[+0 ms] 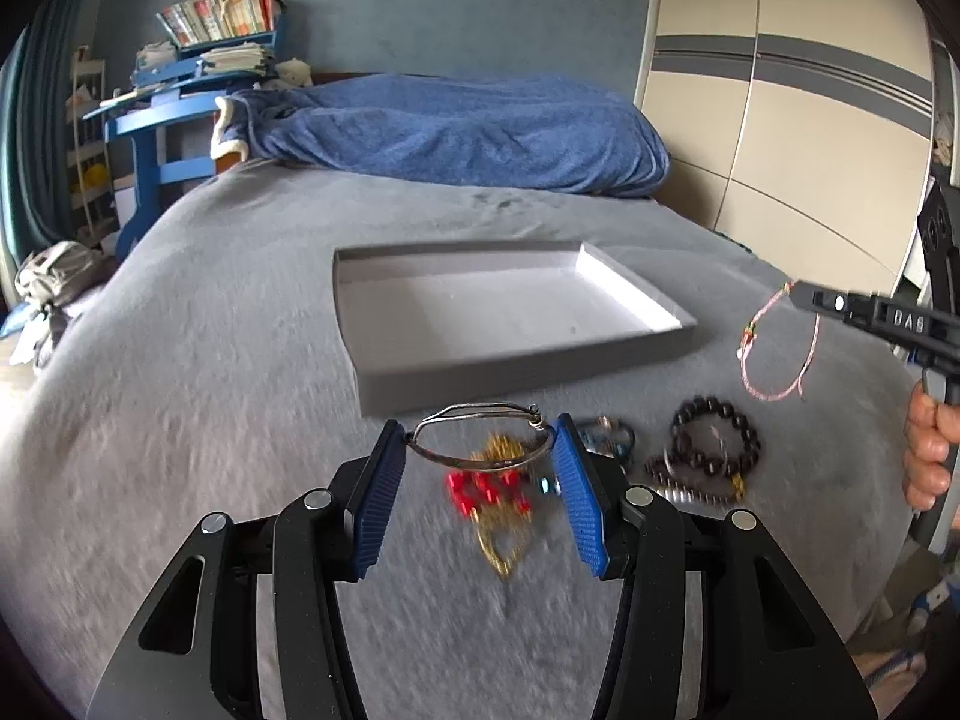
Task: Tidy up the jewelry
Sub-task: 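Carry both bracelets into the box and open both tools to release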
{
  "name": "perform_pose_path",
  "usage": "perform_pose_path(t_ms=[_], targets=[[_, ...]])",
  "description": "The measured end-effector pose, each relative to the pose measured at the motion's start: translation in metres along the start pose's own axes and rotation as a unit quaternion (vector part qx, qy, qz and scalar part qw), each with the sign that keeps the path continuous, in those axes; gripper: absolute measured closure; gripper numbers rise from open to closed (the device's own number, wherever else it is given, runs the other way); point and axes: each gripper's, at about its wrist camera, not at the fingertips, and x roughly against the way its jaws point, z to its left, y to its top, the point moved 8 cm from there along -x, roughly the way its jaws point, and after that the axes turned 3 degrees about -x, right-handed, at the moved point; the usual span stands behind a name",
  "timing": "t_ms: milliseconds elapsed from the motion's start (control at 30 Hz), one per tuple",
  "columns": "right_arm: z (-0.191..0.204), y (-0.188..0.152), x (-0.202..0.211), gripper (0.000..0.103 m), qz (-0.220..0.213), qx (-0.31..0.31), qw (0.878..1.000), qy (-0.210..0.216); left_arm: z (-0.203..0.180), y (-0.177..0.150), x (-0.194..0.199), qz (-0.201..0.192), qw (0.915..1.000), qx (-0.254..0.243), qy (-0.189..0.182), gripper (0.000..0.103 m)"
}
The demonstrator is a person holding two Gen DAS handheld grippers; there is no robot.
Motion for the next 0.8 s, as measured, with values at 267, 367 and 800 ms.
perform_pose_path(t_ms=[267,367,800], targets=[[0.017,0.033,-0.033,0.1,0.001,0.009,1.0,0.014,0.009,0.057,-0.024,-0.005,0.9996,-0.02,0.021,0.051],[0.025,0.043,-0.054,0.1,0.006,0.023,1.0,0.01,0.009,0.07,-0.043,0.004,0.9993,-0.029,0.025,0.051],[0.033,0.055,-0.136,0.1,0.048,0.029,0.998,-0.001,0.018,0.057,-0.121,0.074,0.9955,-0.045,0.038,0.051]])
